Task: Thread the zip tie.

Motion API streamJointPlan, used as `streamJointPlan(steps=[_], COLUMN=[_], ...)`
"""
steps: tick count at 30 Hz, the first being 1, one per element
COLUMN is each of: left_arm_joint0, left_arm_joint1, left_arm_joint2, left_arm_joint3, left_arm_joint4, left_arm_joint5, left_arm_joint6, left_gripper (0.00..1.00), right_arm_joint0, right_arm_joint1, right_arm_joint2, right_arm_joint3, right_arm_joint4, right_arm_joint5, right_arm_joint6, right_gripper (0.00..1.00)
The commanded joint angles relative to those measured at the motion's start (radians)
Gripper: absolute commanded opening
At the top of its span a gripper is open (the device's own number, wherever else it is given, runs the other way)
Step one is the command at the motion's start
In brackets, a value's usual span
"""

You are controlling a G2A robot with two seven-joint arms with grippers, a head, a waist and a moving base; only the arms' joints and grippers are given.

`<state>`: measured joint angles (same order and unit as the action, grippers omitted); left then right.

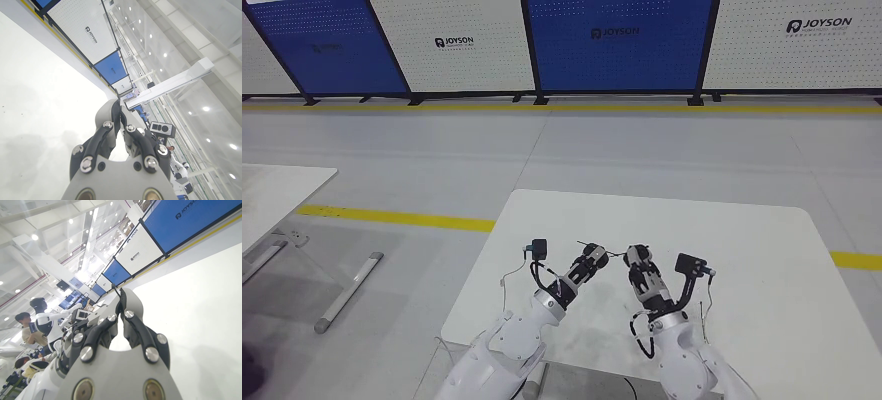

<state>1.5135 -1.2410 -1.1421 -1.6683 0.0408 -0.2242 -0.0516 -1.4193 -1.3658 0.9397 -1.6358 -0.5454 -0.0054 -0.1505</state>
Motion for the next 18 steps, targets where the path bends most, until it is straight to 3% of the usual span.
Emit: streamJointPlan(steps=[1,6,10,18], left_arm_joint0=[0.0,0.0,0.0,0.0], left_arm_joint1=[0.0,0.0,0.0,0.0], left_arm_joint2=[0.0,0.0,0.0,0.0], left_arm_joint3=[0.0,0.0,0.0,0.0], left_arm_joint4=[0.0,0.0,0.0,0.0], left_arm_joint5=[0.0,0.0,0.0,0.0], left_arm_joint6=[0.0,0.0,0.0,0.0], left_gripper=[0.0,0.0,0.0,0.0], right_arm_joint0=[0.002,-0.011,-0.044,-0.047], right_arm_joint1=[-0.004,-0.006,-0.003,-0.003], right_arm_joint2=[-0.003,0.013,0.037,0.039], right_arm_joint3=[0.009,0.0,-0.034,-0.036], right_arm_joint4=[0.002,-0.009,-0.057,-0.061], right_arm_joint5=[-0.002,-0.007,0.022,0.025], right_arm_joint6=[-0.015,-0.056,-0.101,-0.103], right_gripper=[0.0,0.0,0.0,0.0])
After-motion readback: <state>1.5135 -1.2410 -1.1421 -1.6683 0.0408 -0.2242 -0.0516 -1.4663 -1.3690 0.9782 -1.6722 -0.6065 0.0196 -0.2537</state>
